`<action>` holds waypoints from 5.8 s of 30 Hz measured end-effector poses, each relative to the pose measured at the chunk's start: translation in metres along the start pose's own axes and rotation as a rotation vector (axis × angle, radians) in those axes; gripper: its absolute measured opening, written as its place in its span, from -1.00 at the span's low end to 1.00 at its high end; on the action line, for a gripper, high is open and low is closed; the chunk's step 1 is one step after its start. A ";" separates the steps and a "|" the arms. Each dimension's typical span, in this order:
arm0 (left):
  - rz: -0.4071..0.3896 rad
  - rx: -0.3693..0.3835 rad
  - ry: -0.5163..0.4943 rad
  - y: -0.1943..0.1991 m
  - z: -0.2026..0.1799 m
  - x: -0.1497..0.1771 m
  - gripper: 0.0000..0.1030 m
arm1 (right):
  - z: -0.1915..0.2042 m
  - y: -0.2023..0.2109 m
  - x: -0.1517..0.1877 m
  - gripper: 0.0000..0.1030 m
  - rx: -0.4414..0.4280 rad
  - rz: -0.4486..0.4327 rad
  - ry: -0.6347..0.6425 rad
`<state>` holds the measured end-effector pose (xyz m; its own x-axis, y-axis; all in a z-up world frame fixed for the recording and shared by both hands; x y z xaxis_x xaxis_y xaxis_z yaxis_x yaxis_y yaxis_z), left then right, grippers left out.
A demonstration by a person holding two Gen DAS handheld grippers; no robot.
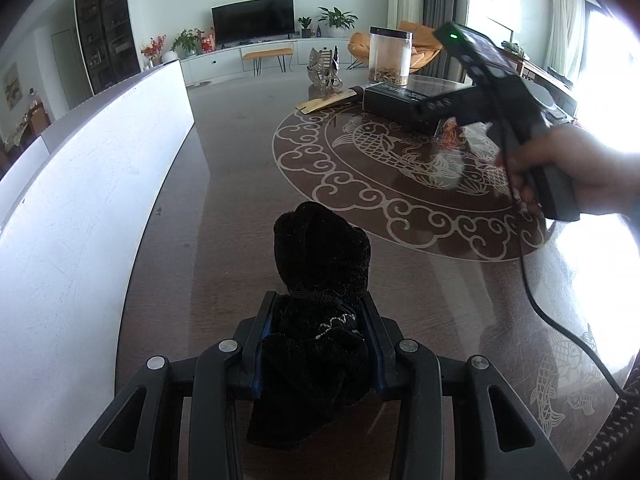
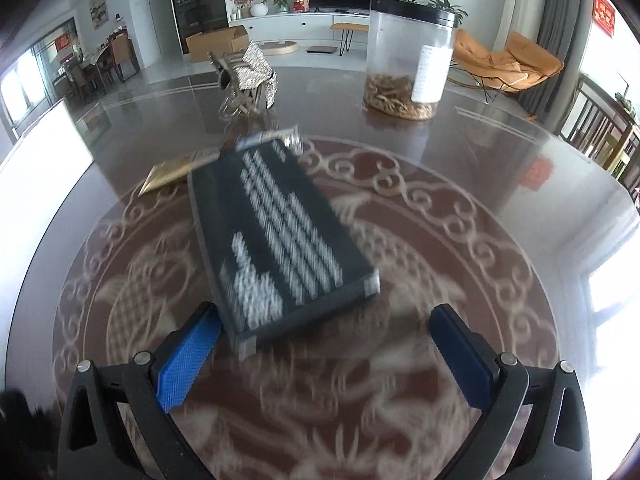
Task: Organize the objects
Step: 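Grasp the black odor removing bar box with the right gripper while the left holds the glove, then lift the black box with the right gripper while the left carries the glove, then carry the black box and glove into the white tray and release both, then move both tools back toward the items on the table, then grasp the gold tube with the brown cord band with the left gripper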
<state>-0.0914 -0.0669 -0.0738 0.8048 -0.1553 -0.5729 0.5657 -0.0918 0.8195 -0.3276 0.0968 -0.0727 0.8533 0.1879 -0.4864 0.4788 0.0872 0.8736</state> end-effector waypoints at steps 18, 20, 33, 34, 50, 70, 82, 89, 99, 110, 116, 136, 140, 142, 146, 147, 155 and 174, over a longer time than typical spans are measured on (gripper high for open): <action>0.001 0.005 0.003 0.001 0.000 0.000 -0.24 | 0.026 0.079 0.128 0.16 0.028 -0.056 -0.047; 0.001 0.000 -0.001 0.002 -0.001 0.001 -0.24 | 0.027 0.096 0.154 0.17 0.043 -0.056 -0.071; -0.013 0.061 -0.051 0.029 -0.028 0.041 -0.21 | 0.066 0.163 0.269 0.17 0.081 -0.101 -0.129; -0.010 0.065 -0.054 0.031 -0.029 0.043 -0.12 | 0.065 0.165 0.274 0.17 0.078 -0.103 -0.131; 0.207 0.211 -0.043 0.035 -0.019 0.060 1.00 | 0.062 0.159 0.283 1.00 0.082 -0.037 -0.155; 0.047 0.300 -0.016 0.090 -0.004 0.027 -0.34 | 0.086 0.191 0.229 0.14 -0.126 0.106 -0.198; -0.067 -0.138 0.277 0.181 0.240 0.017 -0.25 | 0.323 0.281 0.102 0.15 -0.548 -0.116 0.128; 0.076 -0.192 0.482 0.146 0.307 0.066 0.43 | 0.405 0.252 0.094 0.42 -0.661 -0.055 0.191; -0.083 0.128 0.191 0.158 0.134 -0.005 0.64 | 0.232 0.214 0.133 0.90 -0.317 -0.209 -0.040; 0.107 0.263 -0.106 0.062 -0.045 0.024 0.95 | 0.047 0.170 0.257 0.93 0.067 -0.091 -0.379; 0.117 0.106 -0.046 0.022 -0.018 0.028 0.95 | 0.043 0.162 0.261 1.00 0.195 -0.066 -0.326; 0.161 0.021 -0.012 -0.072 -0.012 -0.097 1.00 | 0.036 0.148 0.261 1.00 0.187 -0.102 -0.300; 0.219 0.038 -0.049 -0.102 -0.018 -0.141 1.00 | 0.036 0.148 0.261 1.00 0.184 -0.099 -0.298; 0.203 0.027 -0.095 -0.112 -0.020 -0.165 1.00 | 0.037 0.147 0.260 1.00 0.182 -0.095 -0.296; 0.109 -0.036 -0.186 -0.125 -0.025 -0.214 1.00 | 0.036 0.145 0.257 1.00 0.180 -0.092 -0.294; 0.093 -0.048 -0.195 -0.129 -0.026 -0.223 1.00 | 0.036 0.145 0.257 1.00 0.181 -0.094 -0.294; 0.074 -0.016 -0.271 -0.172 -0.047 -0.266 1.00 | 0.036 0.145 0.255 1.00 0.180 -0.101 -0.290; 0.042 -0.011 0.043 -0.044 -0.008 -0.082 -0.48 | 0.035 0.144 0.254 1.00 0.172 -0.114 -0.275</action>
<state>-0.1806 -0.0422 -0.0632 0.8346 -0.1163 -0.5385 0.5332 -0.0753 0.8426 -0.0350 0.1230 -0.0705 0.8050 -0.0868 -0.5869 0.5818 -0.0784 0.8096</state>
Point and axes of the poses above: each gripper's, at about its wrist camera, not at the fingertips, and y roughly against the way its jaws point, z to its left, x to its underside, the point moved 7 cm from there along -y, roughly the way its jaws point, and after that the axes turned 4 degrees about z, right-handed, at the moved point
